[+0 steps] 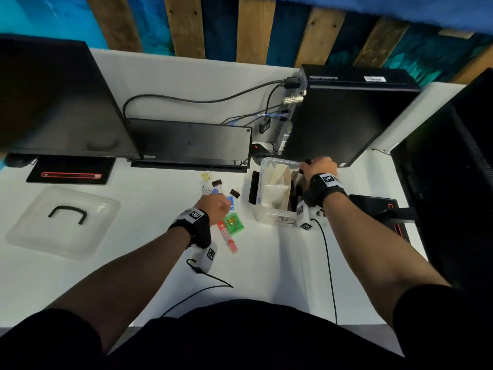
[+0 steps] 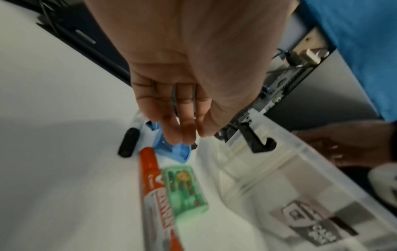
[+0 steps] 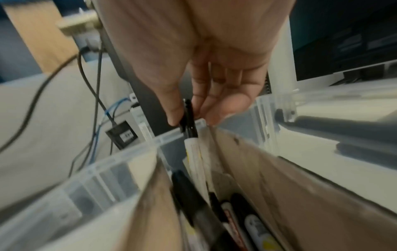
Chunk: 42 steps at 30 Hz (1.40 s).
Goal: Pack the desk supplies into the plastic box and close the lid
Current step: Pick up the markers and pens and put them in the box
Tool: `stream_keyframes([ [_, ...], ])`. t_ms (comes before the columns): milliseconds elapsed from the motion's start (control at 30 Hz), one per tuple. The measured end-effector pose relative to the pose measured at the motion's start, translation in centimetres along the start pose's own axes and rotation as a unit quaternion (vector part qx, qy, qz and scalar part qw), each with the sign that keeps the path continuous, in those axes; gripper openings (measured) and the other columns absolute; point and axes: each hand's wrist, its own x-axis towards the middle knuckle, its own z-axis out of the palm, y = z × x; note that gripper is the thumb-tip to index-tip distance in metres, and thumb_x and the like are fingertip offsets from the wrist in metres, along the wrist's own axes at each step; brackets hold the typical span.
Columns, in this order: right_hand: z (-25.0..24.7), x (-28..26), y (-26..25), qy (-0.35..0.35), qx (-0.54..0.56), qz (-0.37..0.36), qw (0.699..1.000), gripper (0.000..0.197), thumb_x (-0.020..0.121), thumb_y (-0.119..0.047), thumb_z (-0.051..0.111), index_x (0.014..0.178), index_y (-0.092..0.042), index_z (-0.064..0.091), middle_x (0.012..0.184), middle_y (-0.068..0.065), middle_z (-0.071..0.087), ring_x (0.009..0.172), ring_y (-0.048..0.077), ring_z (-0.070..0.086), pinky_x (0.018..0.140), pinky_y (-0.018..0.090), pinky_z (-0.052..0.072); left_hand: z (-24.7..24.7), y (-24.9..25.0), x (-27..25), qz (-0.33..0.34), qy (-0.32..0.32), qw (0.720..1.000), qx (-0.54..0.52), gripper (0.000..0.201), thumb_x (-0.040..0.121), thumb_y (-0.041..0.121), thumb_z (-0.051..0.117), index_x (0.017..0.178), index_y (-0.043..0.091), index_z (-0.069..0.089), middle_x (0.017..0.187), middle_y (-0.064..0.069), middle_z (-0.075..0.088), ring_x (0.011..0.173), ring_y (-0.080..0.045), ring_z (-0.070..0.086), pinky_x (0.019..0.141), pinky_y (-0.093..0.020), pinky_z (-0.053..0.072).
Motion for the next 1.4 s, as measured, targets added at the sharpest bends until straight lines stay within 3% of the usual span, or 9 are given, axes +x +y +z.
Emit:
stream_keyframes([
  [167,-2.1,0.7,-0.2,0.052,0.074,-0.098,0.991,0.032,0.088,-0.033,0.063,0.109,-0.010,0.059,0.099,0.008,0.067,0.085,0.021,0.060,0.079,0.025,0.047,3.4,-1.8,0.6,0.033,-0.033,0.998,0.046,0.024,0.092,0.019,0.047,0.098,0.011,0.068,0.107,-0.010,0.069,0.103,-0.031,0.063,0.087,-0.032,0.049],
  [300,-1.9,0.5,0.4,0.029,-0.015,-0.124,0.992,0.035,0.085,-0.041,0.064,0.109,-0.016,0.064,0.103,0.009,0.070,0.097,0.028,0.065,0.087,0.038,0.055,5.2,-2.7,1.0,0.053,-0.021,0.996,0.063,0.018,0.083,0.019,0.063,0.098,0.022,0.069,0.126,0.001,0.060,0.117,-0.026,0.055,0.096,-0.036,0.048],
  [400,-0.2,0.0,1.4,-0.035,-0.104,-0.096,0.989,0.041,0.082,-0.047,0.065,0.108,-0.016,0.069,0.105,0.009,0.072,0.095,0.029,0.067,0.084,0.039,0.057,5.9,-3.1,1.0,0.054,-0.021,0.994,0.098,0.023,0.084,0.020,0.062,0.106,0.026,0.065,0.138,0.004,0.049,0.125,-0.025,0.044,0.097,-0.041,0.047],
  [633,1.4,-0.7,1.7,-0.084,-0.193,-0.089,0.974,0.025,0.090,-0.029,0.054,0.103,-0.014,0.069,0.107,0.009,0.071,0.085,0.030,0.064,0.072,0.033,0.046,5.8,-4.3,-0.4,0.122,-0.021,0.987,0.100,0.023,0.085,0.015,0.057,0.105,0.020,0.065,0.119,0.001,0.054,0.117,-0.022,0.047,0.087,-0.035,0.049],
  [733,0.9,-2.3,0.5,-0.052,-0.167,-0.113,0.978,0.025,0.091,-0.028,0.053,0.111,-0.018,0.064,0.108,0.010,0.068,0.097,0.033,0.065,0.082,0.038,0.048,5.3,-4.9,-1.1,0.135,-0.023,0.987,0.082,0.032,0.080,0.005,0.055,0.106,0.018,0.068,0.122,0.001,0.056,0.115,-0.022,0.052,0.096,-0.038,0.047],
  [833,1.2,-6.1,-1.9,0.010,-0.076,-0.222,0.972,0.022,0.089,-0.042,0.055,0.102,-0.025,0.051,0.083,0.005,0.067,0.080,0.030,0.064,0.067,0.033,0.045,4.3,-5.5,-1.7,0.097,0.018,0.995,0.008,0.042,0.080,-0.004,0.049,0.110,0.019,0.066,0.128,0.002,0.055,0.114,-0.021,0.056,0.098,-0.032,0.046],
  [967,5.0,-12.1,-3.5,-0.072,-0.111,-0.324,0.937,0.027,0.086,-0.052,0.056,0.085,-0.025,0.053,0.068,-0.003,0.064,0.069,0.022,0.063,0.065,0.029,0.042,1.3,-5.8,-0.7,0.050,0.081,0.995,0.000,0.053,0.082,-0.006,0.050,0.127,0.020,0.055,0.134,-0.003,0.053,0.113,-0.028,0.056,0.100,-0.037,0.045],
  [1133,11.8,-15.3,-1.6,-0.214,-0.256,-0.314,0.889,0.034,0.087,-0.053,0.055,0.094,-0.019,0.060,0.093,0.005,0.069,0.089,0.027,0.066,0.071,0.031,0.048,-0.7,-6.6,1.6,0.101,-0.050,0.958,0.263,0.072,0.082,-0.002,0.053,0.147,0.022,0.032,0.162,-0.003,0.013,0.143,-0.024,0.026,0.115,-0.038,0.028],
  [1400,16.0,-16.7,1.8,-0.254,-0.345,-0.280,0.859,0.042,0.089,-0.037,0.052,0.123,-0.012,0.045,0.112,0.011,0.066,0.098,0.033,0.066,0.083,0.038,0.050,0.8,-10.2,1.1,0.118,-0.039,0.949,0.289,0.054,0.085,-0.001,0.047,0.135,0.021,0.048,0.132,-0.003,0.052,0.121,-0.025,0.045,0.100,-0.034,0.033],
])
